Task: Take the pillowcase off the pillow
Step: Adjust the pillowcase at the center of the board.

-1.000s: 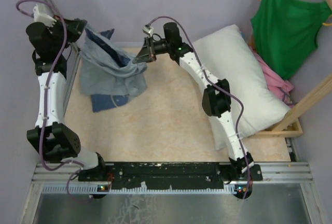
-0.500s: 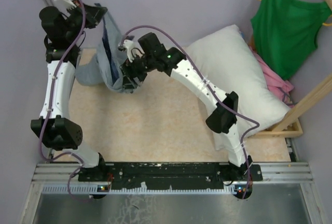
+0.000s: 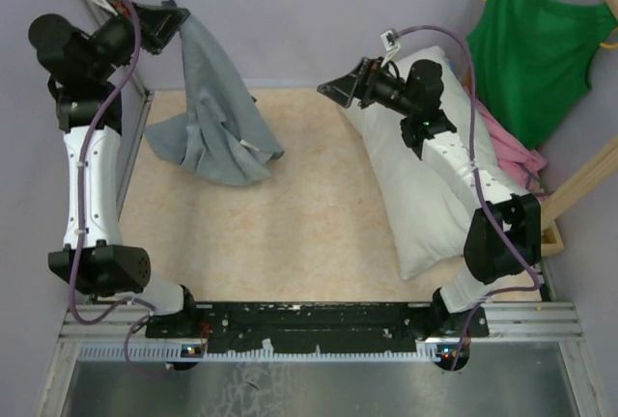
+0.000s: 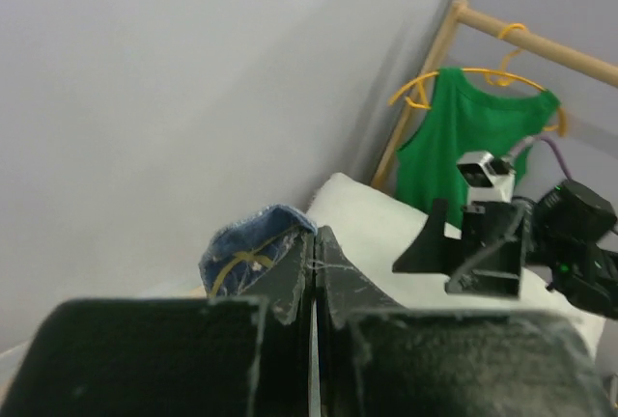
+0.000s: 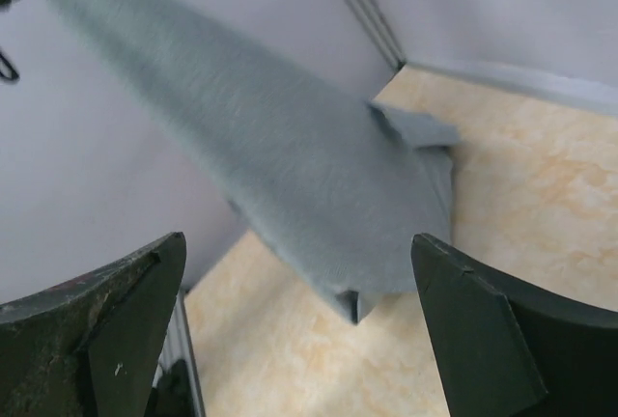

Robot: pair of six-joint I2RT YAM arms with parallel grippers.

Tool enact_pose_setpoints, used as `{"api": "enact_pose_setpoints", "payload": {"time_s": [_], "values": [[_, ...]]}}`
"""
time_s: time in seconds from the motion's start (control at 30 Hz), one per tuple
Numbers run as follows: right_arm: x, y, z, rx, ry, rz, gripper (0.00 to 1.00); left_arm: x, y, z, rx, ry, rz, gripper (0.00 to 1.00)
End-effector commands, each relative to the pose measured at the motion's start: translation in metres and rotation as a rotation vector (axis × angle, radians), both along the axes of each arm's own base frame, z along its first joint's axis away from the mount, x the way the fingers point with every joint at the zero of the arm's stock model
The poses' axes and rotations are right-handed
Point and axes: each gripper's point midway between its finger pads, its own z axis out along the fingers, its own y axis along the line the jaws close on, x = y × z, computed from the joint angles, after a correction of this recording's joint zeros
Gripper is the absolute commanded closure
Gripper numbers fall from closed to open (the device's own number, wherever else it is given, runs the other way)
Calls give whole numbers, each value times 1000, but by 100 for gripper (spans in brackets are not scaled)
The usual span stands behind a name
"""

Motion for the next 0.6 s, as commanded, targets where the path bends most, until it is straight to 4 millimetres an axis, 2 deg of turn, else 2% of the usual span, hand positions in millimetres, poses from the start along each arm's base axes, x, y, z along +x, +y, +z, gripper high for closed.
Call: {"api": "enact_pose_setpoints", "payload": {"time_s": [0.0,0.13,0.23,0.4,0.57], "values": [[-4,0,46,39,-155,-73,1,-92,-22,11,148,-168,-358,100],[16,7,2,1,-132,-88,1,-153,-37,-24,283,-153,-619,100],[27,23,-39,-16,-91,-52,1,-185,-42,-42,327,-118,-683,100],[31,53,-100,-107,-74,-17,1,-201,-44,-47,366,-129,-678,100],[28,59,-125,-21,-132,6,1,-215,-47,-37,380,-144,-678,100]]}}
